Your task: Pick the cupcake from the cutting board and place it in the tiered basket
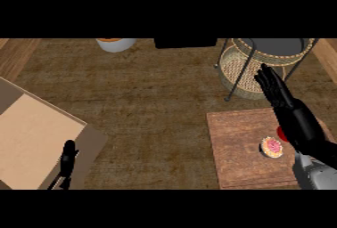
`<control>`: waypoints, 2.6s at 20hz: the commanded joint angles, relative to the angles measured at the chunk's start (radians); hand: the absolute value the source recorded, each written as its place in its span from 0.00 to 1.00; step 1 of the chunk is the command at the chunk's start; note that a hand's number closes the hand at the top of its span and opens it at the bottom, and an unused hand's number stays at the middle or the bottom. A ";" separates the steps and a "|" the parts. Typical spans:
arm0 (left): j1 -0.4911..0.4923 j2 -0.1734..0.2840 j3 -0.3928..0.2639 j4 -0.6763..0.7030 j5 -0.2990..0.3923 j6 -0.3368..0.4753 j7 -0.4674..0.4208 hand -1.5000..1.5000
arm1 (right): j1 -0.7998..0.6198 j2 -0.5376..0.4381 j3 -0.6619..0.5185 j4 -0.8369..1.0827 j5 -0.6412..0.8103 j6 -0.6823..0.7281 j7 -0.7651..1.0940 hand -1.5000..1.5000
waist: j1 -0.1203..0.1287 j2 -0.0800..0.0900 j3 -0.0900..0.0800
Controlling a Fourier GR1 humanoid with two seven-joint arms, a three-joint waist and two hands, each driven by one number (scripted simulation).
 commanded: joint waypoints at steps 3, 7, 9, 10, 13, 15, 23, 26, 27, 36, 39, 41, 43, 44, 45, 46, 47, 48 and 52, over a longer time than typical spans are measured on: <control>0.110 0.023 0.023 -0.292 0.060 -0.016 0.021 0.50 | 0.073 -0.016 -0.087 -0.056 -0.066 0.027 -0.121 1.00 | -0.038 0.035 -0.033; 0.180 0.028 0.094 -0.487 0.143 -0.039 0.145 0.50 | 0.159 -0.050 -0.277 0.029 0.003 -0.165 -0.110 1.00 | -0.156 0.022 -0.038; 0.111 -0.025 0.103 -0.507 0.148 -0.055 0.151 0.50 | 0.202 0.079 -0.347 0.062 -0.123 -0.221 -0.169 0.00 | -0.126 0.037 -0.030; 0.069 -0.044 0.114 -0.513 0.154 -0.060 0.176 0.50 | 0.228 0.103 -0.363 0.046 -0.145 -0.220 -0.213 0.00 | -0.108 0.040 -0.031; -0.031 -0.099 0.116 -0.431 0.145 -0.124 0.148 0.50 | 0.324 0.068 -0.364 0.109 -0.086 -0.097 -0.466 0.00 | -0.041 0.052 -0.033; -0.084 -0.116 0.136 -0.348 0.120 -0.152 0.120 0.50 | 0.417 0.041 -0.319 0.037 0.005 -0.088 -0.506 0.00 | -0.034 0.049 -0.036; -0.107 -0.178 0.186 -0.315 0.078 -0.198 0.129 0.50 | 0.704 -0.089 -0.351 -0.235 0.281 -0.240 -0.298 0.00 | -0.041 0.047 -0.041; -0.088 -0.182 0.207 -0.333 0.061 -0.225 0.115 0.50 | 0.789 -0.140 -0.401 -0.314 0.404 -0.298 -0.166 0.00 | -0.041 0.049 -0.044; -0.110 -0.181 0.227 -0.323 0.076 -0.241 0.131 0.50 | 0.801 -0.110 -0.372 -0.357 0.455 -0.333 -0.094 0.00 | -0.032 0.053 -0.044; -0.155 -0.240 0.250 -0.278 0.031 -0.316 0.123 0.50 | 0.887 -0.039 -0.119 -0.790 0.783 -0.233 0.459 0.00 | 0.027 0.057 -0.039; -0.180 -0.300 0.217 -0.264 -0.017 -0.298 0.143 0.50 | 0.813 -0.039 -0.048 -0.807 0.882 -0.198 0.616 0.00 | 0.034 0.057 -0.039; -0.186 -0.277 0.272 -0.208 -0.008 -0.338 0.108 0.50 | 0.787 -0.047 -0.019 -0.769 0.953 -0.211 0.663 0.00 | 0.033 0.059 -0.040; -0.165 -0.301 0.258 -0.220 -0.035 -0.345 0.082 0.50 | 0.802 -0.058 -0.003 -0.774 0.986 -0.203 0.728 0.00 | 0.027 0.055 -0.040; -0.183 -0.287 0.296 -0.251 -0.004 -0.353 0.125 0.50 | 0.748 -0.059 0.024 -0.699 1.017 -0.204 0.741 0.00 | 0.039 0.055 -0.039; -0.191 -0.287 0.307 -0.204 -0.021 -0.358 0.104 0.50 | 0.752 -0.063 0.035 -0.739 1.025 -0.185 0.784 0.00 | 0.028 0.054 -0.039; -0.221 -0.287 0.308 -0.206 -0.016 -0.374 0.117 0.50 | 0.701 -0.067 0.054 -0.673 1.055 -0.176 0.814 0.00 | 0.036 0.057 -0.039; -0.228 -0.282 0.319 -0.202 -0.018 -0.381 0.132 0.50 | 0.674 -0.016 0.145 -0.642 1.129 -0.205 0.838 0.00 | 0.038 0.056 -0.038; -0.218 -0.305 0.320 -0.153 -0.039 -0.378 0.068 0.50 | 0.633 -0.018 0.140 -0.609 1.127 -0.173 0.871 0.00 | 0.033 0.055 -0.038; -0.235 -0.319 0.333 -0.197 -0.053 -0.384 0.129 0.50 | 0.590 0.070 0.293 -0.635 1.262 -0.104 0.970 0.00 | 0.026 0.049 -0.036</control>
